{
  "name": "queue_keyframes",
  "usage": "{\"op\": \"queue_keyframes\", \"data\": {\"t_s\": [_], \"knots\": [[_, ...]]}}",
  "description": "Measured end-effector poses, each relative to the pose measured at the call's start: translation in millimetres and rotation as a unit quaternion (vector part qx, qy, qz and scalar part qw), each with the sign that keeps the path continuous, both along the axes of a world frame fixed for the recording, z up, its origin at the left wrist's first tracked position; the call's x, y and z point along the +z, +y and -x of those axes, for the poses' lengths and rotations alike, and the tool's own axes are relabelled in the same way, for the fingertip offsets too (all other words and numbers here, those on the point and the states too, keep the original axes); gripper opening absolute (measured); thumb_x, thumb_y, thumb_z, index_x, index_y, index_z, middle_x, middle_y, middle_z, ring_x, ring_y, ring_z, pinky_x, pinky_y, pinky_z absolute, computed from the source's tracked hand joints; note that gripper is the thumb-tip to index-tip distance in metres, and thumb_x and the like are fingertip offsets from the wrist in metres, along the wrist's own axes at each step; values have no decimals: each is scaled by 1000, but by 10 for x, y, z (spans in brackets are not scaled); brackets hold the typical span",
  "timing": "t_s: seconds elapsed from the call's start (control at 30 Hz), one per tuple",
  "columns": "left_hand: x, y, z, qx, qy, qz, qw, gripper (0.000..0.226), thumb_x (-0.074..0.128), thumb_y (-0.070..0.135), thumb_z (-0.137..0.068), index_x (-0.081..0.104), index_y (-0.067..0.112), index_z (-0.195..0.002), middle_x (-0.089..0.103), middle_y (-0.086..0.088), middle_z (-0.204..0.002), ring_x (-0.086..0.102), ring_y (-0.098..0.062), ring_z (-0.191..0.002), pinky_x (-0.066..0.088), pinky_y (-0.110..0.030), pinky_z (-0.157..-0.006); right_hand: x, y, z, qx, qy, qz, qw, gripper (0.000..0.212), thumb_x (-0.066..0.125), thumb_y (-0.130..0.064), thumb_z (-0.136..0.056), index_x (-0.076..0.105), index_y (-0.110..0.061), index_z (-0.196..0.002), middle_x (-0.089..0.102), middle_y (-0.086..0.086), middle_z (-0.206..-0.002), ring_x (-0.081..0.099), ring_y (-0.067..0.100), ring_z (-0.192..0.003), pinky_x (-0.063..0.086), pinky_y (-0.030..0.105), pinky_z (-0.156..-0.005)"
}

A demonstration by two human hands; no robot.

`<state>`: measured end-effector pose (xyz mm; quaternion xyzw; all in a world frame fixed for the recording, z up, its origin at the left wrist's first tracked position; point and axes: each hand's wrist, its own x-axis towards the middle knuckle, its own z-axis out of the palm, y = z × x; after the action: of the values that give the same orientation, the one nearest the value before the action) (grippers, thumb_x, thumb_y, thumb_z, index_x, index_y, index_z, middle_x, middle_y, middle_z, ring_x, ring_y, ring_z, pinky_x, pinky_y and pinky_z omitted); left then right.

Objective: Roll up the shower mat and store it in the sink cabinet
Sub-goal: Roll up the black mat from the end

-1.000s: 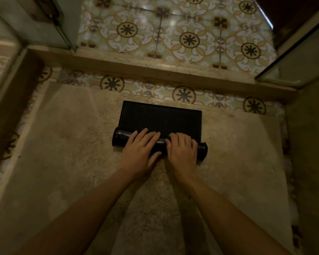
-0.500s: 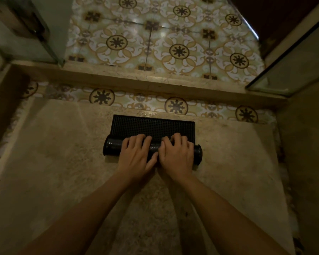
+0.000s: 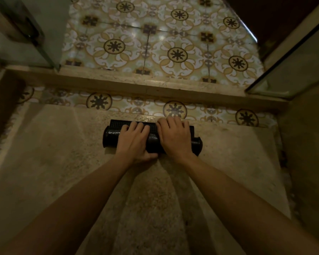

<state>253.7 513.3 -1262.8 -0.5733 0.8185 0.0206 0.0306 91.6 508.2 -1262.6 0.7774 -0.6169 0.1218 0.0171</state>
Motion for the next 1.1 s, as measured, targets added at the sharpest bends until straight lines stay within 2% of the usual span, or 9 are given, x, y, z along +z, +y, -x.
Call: {"op": "queue_keyframes", "data": {"t_s": [0.1, 0.2, 0.3, 0.43, 0.57, 0.63, 0.73, 0.87, 1.1], "knots": [[-44, -72, -45, -16, 10, 10, 1000, 95, 42, 91, -59, 49, 16, -118, 43, -19, -138, 43, -35, -119, 34, -49, -98, -221, 394, 37, 25, -34, 25, 999, 32, 44, -31, -103, 56, -15, -127, 61, 8, -125, 55, 28, -114, 36, 42, -99], [-35, -183, -37, -24, 5, 10, 1000, 103, 36, 94, -58, 43, 14, -122, 46, -16, -126, 45, -33, -111, 34, -48, -99, -341, 541, 106, 22, -21, -9, 1000, 51, 36, -39, -103, 39, -18, -150, 45, 3, -151, 38, 22, -141, 20, 44, -118], [19, -316, -50, -40, 12, 2, 999, 97, 39, 92, -61, 42, 12, -116, 47, -10, -115, 43, -28, -104, 37, -45, -94, -276, 349, 119, 20, -19, -24, 999, 54, 35, -49, -102, 45, -19, -145, 52, 3, -145, 44, 20, -135, 24, 43, -117], [59, -392, -160, -113, 21, -2, 993, 78, 49, 72, -70, 39, 15, -123, 50, -9, -118, 43, -28, -110, 38, -44, -95, -159, 69, 139, 18, -35, -24, 999, 71, 41, -75, -87, 56, -21, -131, 64, 0, -124, 55, 21, -113, 36, 42, -105], [100, -380, -332, -116, -1, -60, 991, 89, 64, 53, -70, 27, 22, -145, 40, -7, -143, 35, -29, -132, 31, -50, -111, -73, -107, 236, 72, -8, -102, 992, 101, 47, -93, -66, 45, -24, -139, 58, 0, -132, 52, 22, -119, 32, 43, -108], [135, -417, -275, -92, -4, -55, 994, 90, 66, 55, -68, 29, 26, -145, 36, -6, -147, 29, -31, -136, 26, -58, -112, -34, -205, 285, 86, 14, -155, 984, 112, 50, -96, -58, 37, -25, -144, 52, 0, -138, 48, 22, -124, 31, 43, -109], [138, -467, -161, -76, -21, -55, 995, 90, 62, 66, -68, 32, 25, -143, 40, -6, -142, 33, -30, -131, 30, -61, -106, 15, -352, 306, 84, 34, -202, 975, 121, 61, -96, -48, 34, -27, -145, 49, 0, -136, 47, 23, -124, 35, 44, -105], [82, -595, -203, -88, -20, -64, 994, 88, 62, 73, -69, 36, 25, -138, 45, -3, -136, 39, -27, -123, 40, -53, -98, 6, -455, 295, 85, 49, -220, 970, 118, 71, -89, -46, 35, -30, -143, 51, 0, -132, 49, 24, -121, 39, 44, -100], [189, -899, -123, -90, -20, -136, 986, 71, 78, 49, -69, 44, 24, -126, 54, -2, -122, 51, -26, -110, 48, -45, -83, 35, -733, 308, 90, 42, -253, 962, 78, 75, -65, -59, 46, -34, -125, 61, -4, -108, 61, 22, -96, 50, 39, -78]]}}
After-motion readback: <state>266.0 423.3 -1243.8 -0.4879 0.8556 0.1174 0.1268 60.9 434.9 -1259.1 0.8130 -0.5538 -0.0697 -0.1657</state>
